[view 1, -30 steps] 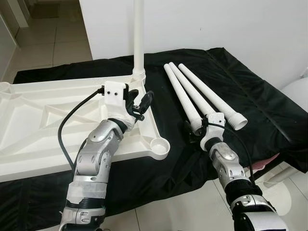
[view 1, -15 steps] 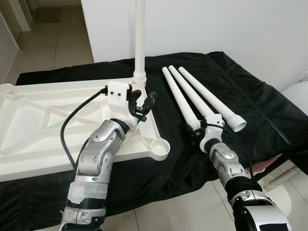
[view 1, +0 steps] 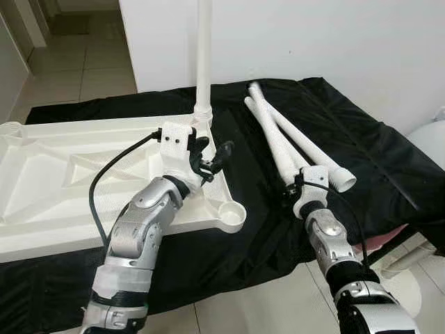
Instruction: Building children table
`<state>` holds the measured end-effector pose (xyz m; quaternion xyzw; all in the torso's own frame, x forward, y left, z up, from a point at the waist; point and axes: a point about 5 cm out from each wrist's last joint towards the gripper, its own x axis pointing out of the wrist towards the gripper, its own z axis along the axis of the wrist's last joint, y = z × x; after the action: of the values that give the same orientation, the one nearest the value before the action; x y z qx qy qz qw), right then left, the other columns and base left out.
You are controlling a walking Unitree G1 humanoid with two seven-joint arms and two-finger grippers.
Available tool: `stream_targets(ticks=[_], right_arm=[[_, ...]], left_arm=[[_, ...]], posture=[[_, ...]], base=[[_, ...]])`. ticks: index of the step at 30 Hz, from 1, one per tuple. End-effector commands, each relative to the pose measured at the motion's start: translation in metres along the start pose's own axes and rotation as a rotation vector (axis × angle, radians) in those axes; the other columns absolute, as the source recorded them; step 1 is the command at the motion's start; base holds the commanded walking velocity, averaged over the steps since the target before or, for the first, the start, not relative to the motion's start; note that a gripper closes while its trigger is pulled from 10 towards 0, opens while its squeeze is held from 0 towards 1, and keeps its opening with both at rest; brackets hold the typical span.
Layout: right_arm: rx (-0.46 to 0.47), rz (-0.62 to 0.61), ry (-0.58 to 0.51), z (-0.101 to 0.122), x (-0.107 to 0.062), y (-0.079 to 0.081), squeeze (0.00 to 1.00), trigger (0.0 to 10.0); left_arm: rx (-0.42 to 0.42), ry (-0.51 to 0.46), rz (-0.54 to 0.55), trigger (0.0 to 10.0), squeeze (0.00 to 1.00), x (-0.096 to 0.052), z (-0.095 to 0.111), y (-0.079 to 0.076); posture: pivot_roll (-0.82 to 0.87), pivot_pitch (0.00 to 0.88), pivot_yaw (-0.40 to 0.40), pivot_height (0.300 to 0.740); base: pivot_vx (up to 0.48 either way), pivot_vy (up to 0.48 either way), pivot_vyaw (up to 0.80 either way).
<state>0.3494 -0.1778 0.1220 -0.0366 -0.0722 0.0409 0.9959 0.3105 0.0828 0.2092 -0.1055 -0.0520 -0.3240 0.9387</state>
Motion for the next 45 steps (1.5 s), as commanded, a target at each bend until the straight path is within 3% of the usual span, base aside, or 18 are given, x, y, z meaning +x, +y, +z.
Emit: stream_targets(ticks=[1, 2, 4, 5, 6, 7, 8, 9, 14, 20, 31, 37, 45], right_arm=[[0.004, -0.022, -0.073, 0.007, -0.003, -0.001, 0.0, 10.0], [-0.008, -0.029, -0.136, 0.014, -0.006, 0.0, 0.0, 10.0], [-0.008, -0.029, -0.136, 0.014, -0.006, 0.0, 0.0, 10.0], [-0.02, -0.035, -0.193, 0.021, -0.008, 0.0, 0.0, 10.0], [-0.055, -0.022, -0.249, 0.029, -0.009, 0.003, 0.0, 10.0], [-0.055, -0.022, -0.249, 0.029, -0.009, 0.003, 0.0, 10.0], [-0.118, 0.008, -0.329, 0.042, -0.008, 0.01, 0.0, 10.0], [-0.143, 0.021, -0.36, 0.047, -0.008, 0.014, 0.0, 10.0], [-0.248, 0.057, -0.452, 0.062, -0.009, 0.025, 0.0, 10.0], [-0.361, 0.141, -0.563, 0.075, -0.013, 0.043, 0.0, 10.0], [-0.412, 0.169, -0.6, 0.078, -0.015, 0.054, 0.0, 10.0], [-0.461, 0.087, -0.748, 0.1, -0.018, 0.06, 0.0, 10.0], [-0.475, 0.1, -0.803, 0.11, -0.018, 0.066, 0.0, 10.0]], left_arm=[[-0.019, 0.011, -0.161, 10.0, 1.0, -0.002, 0.0, -0.009], [-0.014, 0.036, -0.193, 10.0, 1.0, -0.002, 0.0, -0.009], [-0.014, 0.036, -0.193, 10.0, 1.0, -0.002, 0.0, -0.009], [0.003, 0.055, -0.201, 10.0, 1.0, -0.001, 0.001, -0.007], [-0.043, 0.081, -0.214, 10.0, 0.0, 0.002, 0.004, -0.004], [-0.043, 0.081, -0.214, 10.0, 0.0, 0.002, 0.004, -0.004], [-0.128, 0.111, -0.245, 10.0, 0.0, 0.007, 0.01, -0.001], [-0.16, 0.12, -0.264, 10.0, 0.0, 0.008, 0.013, -0.001], [-0.199, 0.147, -0.32, 10.0, 0.0, 0.013, 0.022, -0.001], [-0.308, 0.085, -0.42, 10.0, 0.0, 0.022, 0.049, -0.004], [-0.35, 0.142, -0.433, 10.0, 0.0, 0.03, 0.05, -0.006], [-0.371, 0.165, -0.467, 10.0, 0.0, 0.039, 0.059, -0.012], [-0.393, 0.163, -0.481, 10.0, 0.0, 0.04, 0.063, -0.011]], posture=[[-0.02, 0.0, -0.02, 0.74], [-0.02, 0.0, -0.018, 0.74], [-0.02, 0.0, -0.018, 0.74], [-0.02, 0.0, -0.016, 0.74], [-0.02, 0.0, -0.014, 0.74], [-0.02, 0.0, -0.014, 0.74], [-0.02, 0.0, -0.012, 0.74], [-0.02, 0.0, -0.012, 0.74], [-0.03, 0.0, -0.009, 0.74], [-0.03, 0.0, -0.008, 0.74], [-0.03, 0.004, 0.006, 0.74], [-0.04, 0.014, 0.019, 0.74], [-0.04, 0.014, 0.023, 0.74]], base=[[0.0, 0.0, 0.0], [0.0, 0.0, 0.0], [0.0, 0.0, 0.0], [0.0, 0.0, 0.0], [0.0, 0.0, 0.0], [0.0, 0.0, 0.0], [0.0, 0.0, 0.0], [0.0, 0.0, 0.0], [0.0, 0.0, 0.0], [0.0, 0.0, 0.0], [0.0, 0.0, 0.0], [0.0, 0.0, 0.0], [0.0, 0.0, 0.0]])
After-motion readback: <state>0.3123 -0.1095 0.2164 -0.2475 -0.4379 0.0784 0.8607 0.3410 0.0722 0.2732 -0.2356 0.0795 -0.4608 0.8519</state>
